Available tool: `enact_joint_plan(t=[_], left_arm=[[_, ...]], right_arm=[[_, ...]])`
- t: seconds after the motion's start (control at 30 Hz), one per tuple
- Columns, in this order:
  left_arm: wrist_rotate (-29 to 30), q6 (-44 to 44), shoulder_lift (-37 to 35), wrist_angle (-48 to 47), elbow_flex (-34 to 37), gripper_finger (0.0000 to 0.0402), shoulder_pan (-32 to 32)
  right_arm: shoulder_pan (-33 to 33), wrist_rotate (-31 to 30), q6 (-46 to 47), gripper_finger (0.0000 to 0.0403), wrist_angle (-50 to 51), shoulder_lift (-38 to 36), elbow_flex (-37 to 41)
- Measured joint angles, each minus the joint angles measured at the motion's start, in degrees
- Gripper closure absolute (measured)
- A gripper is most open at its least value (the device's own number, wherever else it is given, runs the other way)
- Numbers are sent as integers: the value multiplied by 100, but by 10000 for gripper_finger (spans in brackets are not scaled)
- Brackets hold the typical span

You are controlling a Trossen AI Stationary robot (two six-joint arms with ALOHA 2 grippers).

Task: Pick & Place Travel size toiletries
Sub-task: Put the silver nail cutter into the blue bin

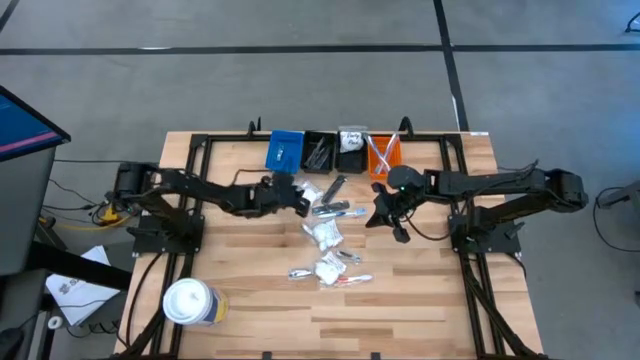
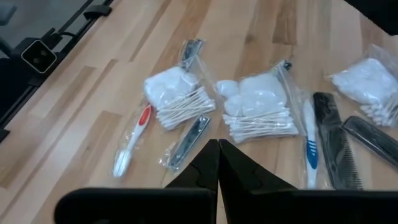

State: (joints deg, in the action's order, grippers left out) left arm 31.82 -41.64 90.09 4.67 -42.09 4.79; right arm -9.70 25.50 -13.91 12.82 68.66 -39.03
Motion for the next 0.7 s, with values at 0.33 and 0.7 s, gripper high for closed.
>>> enact_joint_plan(t=[0.33,0.7], left_arm=[[-669,-1264,39,9,786,131,328],[-533,-1335,59,1129,1276,120,517]], right_arm=[[105,0,133,403,37,2,-2],[90,-2,44,403,-150,2,-2]])
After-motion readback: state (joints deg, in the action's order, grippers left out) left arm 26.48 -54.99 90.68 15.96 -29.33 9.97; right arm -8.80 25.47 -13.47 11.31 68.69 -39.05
